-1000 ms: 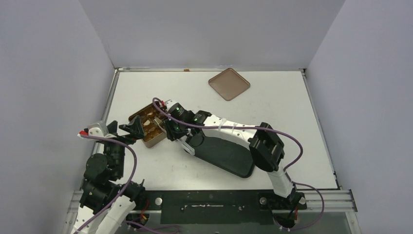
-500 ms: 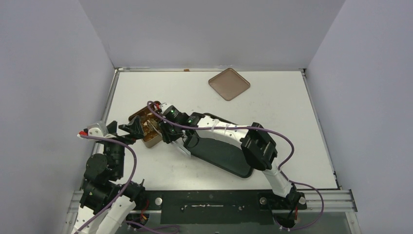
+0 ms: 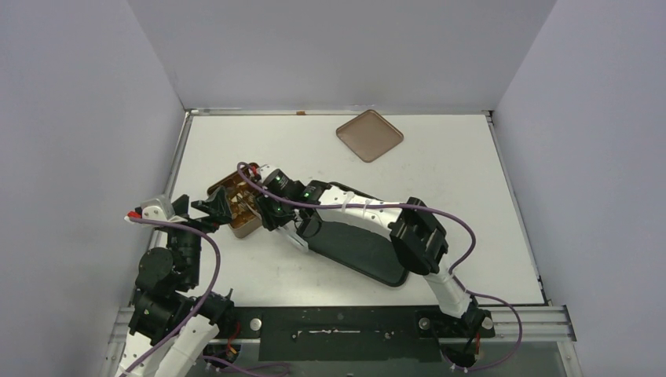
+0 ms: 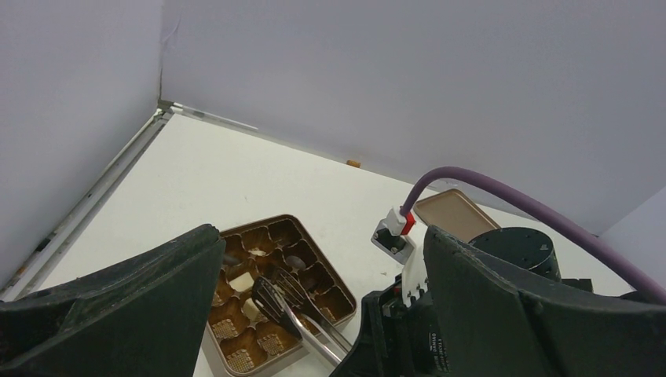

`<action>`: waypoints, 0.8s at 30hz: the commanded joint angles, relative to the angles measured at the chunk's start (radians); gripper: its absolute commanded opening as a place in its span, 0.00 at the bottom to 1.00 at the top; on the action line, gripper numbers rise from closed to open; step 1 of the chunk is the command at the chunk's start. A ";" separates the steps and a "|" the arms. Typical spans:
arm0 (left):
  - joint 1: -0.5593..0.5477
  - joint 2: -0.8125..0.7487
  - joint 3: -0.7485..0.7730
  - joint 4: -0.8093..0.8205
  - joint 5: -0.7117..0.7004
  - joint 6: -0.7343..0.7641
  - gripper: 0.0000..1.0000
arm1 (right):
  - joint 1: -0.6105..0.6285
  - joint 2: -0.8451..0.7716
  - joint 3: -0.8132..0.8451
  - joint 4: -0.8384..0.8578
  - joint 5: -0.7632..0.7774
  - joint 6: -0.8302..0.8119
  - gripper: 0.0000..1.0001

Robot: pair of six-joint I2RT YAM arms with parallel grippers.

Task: Pack the chocolate
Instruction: Place the fake chocolate in the packing box.

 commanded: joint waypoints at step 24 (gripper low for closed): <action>0.006 0.003 -0.001 0.042 0.028 -0.002 0.97 | -0.100 -0.569 -0.456 -0.128 0.241 0.010 0.39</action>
